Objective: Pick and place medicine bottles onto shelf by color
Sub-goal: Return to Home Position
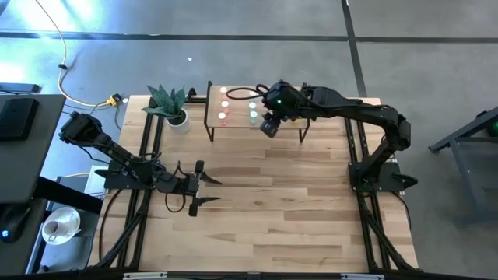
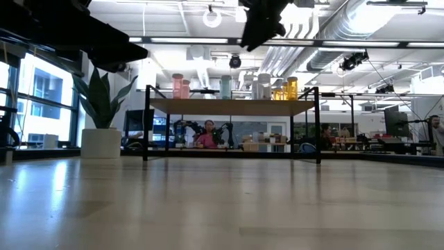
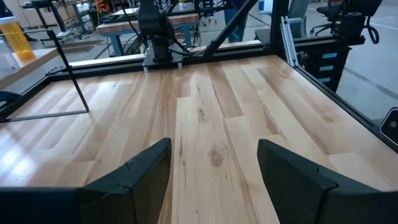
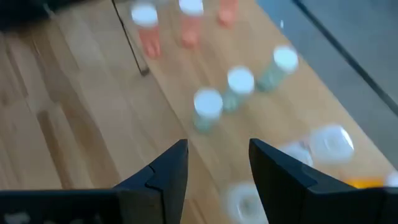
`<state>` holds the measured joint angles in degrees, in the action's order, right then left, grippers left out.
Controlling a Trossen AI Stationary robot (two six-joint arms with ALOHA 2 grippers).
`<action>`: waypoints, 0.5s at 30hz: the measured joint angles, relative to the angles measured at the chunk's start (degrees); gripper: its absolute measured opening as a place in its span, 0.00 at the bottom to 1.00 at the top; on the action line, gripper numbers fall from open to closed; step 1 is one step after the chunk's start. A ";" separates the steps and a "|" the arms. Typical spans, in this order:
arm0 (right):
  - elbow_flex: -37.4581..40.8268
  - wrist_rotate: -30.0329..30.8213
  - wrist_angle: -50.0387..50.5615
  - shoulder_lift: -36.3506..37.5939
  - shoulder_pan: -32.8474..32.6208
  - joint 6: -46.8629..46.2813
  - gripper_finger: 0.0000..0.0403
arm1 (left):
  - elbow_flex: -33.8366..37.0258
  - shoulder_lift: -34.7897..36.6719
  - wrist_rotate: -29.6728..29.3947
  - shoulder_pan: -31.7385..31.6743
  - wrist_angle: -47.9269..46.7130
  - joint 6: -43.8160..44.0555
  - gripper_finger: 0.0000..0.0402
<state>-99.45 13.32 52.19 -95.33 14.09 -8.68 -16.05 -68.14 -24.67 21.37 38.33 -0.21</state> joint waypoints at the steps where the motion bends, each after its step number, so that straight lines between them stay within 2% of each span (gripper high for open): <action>1: -0.85 -0.02 2.58 0.00 0.00 -0.52 0.40 | 0.00 0.00 0.00 0.00 0.04 0.00 0.57; 6: -1.40 -1.66 12.74 0.00 -0.24 -3.01 0.40 | 0.00 0.00 0.00 0.01 0.02 0.02 0.57; 15: 5.24 -3.43 13.13 -0.12 0.11 -3.30 0.40 | 0.00 0.00 -0.04 0.02 0.63 0.02 0.57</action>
<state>-94.22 9.89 65.32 -95.45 14.19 -11.99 -16.05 -68.14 -24.71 21.39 38.96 -0.19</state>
